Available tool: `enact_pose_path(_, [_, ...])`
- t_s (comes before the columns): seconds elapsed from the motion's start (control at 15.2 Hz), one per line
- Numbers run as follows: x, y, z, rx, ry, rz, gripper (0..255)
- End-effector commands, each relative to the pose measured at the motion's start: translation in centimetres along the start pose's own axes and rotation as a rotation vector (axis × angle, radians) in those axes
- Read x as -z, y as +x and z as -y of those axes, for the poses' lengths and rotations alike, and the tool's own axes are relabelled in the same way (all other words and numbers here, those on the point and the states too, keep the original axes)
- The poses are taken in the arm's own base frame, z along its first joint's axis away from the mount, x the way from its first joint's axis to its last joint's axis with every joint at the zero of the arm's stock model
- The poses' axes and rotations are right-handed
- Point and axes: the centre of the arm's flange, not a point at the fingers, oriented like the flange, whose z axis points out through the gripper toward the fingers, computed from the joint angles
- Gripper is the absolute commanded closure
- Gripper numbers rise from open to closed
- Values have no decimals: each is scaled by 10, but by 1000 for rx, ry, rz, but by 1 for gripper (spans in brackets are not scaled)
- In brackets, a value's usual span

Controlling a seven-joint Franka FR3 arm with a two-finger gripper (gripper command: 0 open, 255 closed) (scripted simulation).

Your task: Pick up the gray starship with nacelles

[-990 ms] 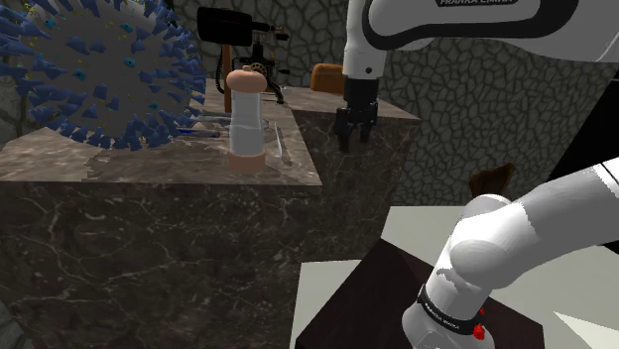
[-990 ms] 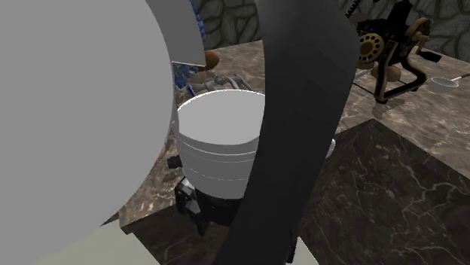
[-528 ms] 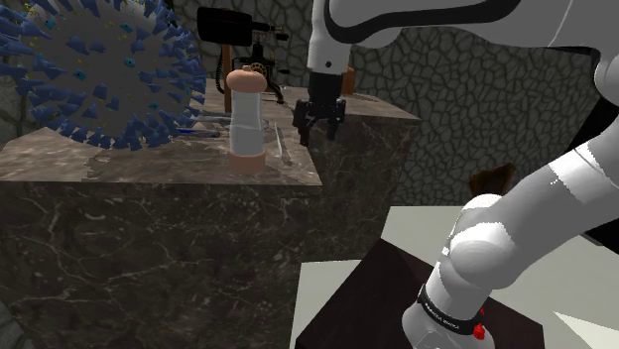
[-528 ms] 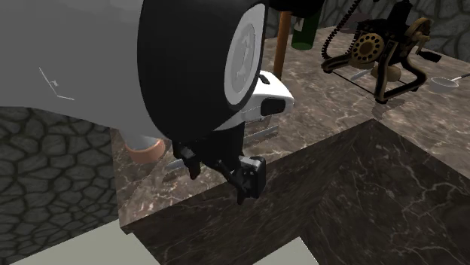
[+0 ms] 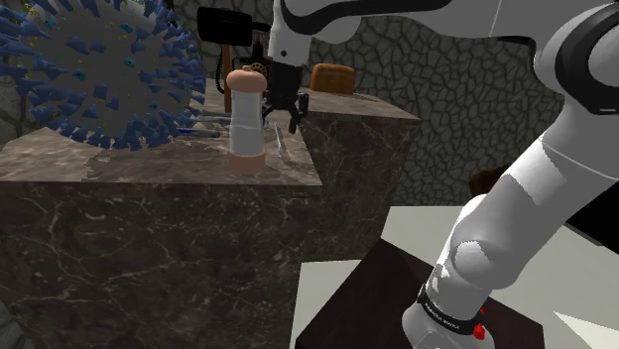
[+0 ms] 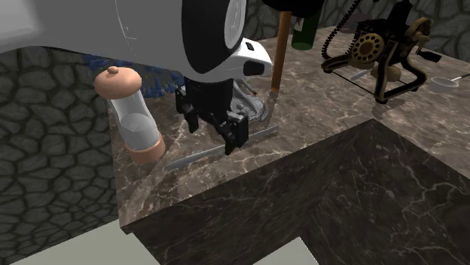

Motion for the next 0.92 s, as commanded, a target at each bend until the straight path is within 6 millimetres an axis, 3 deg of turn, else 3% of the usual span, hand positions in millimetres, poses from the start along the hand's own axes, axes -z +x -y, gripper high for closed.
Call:
enact_pose_path(0.0, [0, 17, 15, -26, 20, -14, 0])
enact_pose_path(0.86, [21, 136, 100, -184, 142, -104, 0])
